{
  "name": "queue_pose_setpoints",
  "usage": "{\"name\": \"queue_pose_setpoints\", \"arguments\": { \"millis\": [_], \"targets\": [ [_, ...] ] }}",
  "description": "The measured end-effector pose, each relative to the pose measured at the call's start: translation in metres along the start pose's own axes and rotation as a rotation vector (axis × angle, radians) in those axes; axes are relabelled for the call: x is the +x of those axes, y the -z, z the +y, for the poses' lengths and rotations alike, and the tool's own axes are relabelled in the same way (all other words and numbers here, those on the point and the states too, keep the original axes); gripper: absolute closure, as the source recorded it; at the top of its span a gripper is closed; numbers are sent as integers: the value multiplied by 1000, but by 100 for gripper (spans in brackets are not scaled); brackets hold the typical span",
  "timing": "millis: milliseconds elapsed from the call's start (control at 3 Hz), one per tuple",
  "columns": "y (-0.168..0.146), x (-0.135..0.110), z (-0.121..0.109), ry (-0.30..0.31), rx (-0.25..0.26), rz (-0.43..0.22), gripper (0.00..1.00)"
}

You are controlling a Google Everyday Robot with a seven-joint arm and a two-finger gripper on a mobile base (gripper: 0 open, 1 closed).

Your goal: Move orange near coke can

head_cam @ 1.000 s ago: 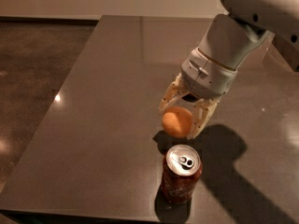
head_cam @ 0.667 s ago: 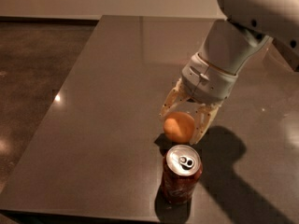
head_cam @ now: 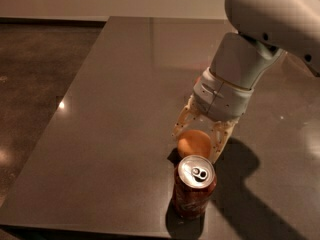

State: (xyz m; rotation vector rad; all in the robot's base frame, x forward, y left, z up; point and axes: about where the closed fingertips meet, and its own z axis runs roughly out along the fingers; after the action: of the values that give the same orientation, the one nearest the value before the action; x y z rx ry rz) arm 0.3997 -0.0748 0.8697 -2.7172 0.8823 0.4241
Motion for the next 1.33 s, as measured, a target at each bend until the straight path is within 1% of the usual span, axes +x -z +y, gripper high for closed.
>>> {"name": "queue_pose_setpoints", "arguments": {
  "millis": [333,1000,1333],
  "targets": [
    [-5,-2,5,24,-24,4,82],
    [-12,-6,11,65,-61,4,36],
    [-15,-6,12,63,-69,4,12]
  ]
}}
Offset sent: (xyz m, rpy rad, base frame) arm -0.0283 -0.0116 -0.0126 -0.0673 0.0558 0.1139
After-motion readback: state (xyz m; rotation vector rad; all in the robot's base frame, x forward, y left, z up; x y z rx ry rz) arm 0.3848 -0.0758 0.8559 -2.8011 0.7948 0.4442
